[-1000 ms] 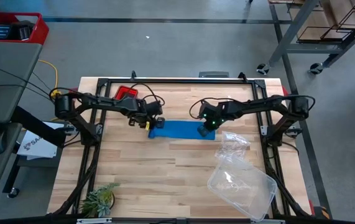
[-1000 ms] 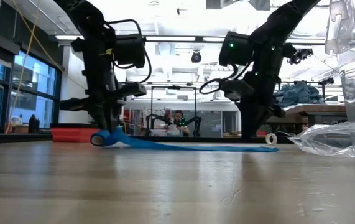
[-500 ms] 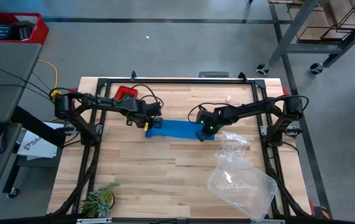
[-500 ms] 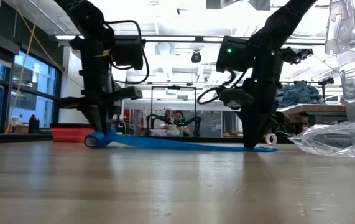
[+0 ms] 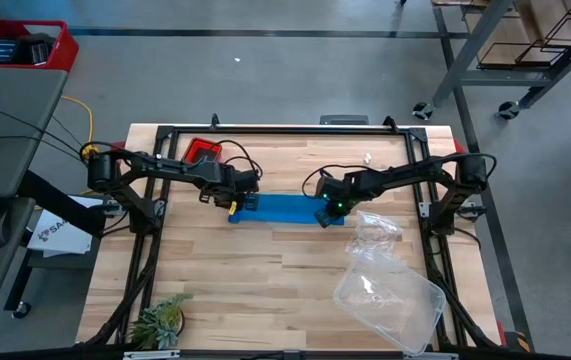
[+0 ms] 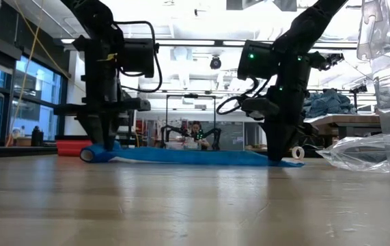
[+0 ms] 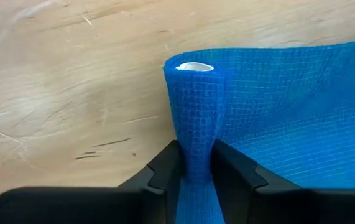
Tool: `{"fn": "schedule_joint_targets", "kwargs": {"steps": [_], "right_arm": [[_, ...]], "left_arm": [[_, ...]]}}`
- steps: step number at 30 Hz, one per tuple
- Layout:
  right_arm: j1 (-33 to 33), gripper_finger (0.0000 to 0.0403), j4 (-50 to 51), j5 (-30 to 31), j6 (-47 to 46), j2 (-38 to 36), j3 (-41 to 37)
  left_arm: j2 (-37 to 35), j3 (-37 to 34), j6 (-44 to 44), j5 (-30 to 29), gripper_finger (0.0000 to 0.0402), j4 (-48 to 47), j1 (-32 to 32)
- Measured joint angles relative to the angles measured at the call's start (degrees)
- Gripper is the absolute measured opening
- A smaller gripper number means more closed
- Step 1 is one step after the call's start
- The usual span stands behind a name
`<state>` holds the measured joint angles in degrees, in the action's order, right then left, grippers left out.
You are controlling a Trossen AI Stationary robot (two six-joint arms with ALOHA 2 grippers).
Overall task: Roll bandage
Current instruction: Roll the blue bandage
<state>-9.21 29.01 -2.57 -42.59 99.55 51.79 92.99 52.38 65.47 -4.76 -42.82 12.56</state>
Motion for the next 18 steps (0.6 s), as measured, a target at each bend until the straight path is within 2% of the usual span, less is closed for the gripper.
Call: {"fn": "schedule_joint_targets", "kwargs": {"steps": [11,18], "right_arm": [[0.0,0.0,-0.6,-0.6,0.6,0.0,-0.1],[0.0,0.0,-1.0,-1.1,1.0,0.1,-0.1]], "left_arm": [[-1.3,0.0,-1.3,1.1,0.0157,2.7,1.1],[-4.4,0.0,-5.1,-0.6,0.017,2.4,3.1]]}}
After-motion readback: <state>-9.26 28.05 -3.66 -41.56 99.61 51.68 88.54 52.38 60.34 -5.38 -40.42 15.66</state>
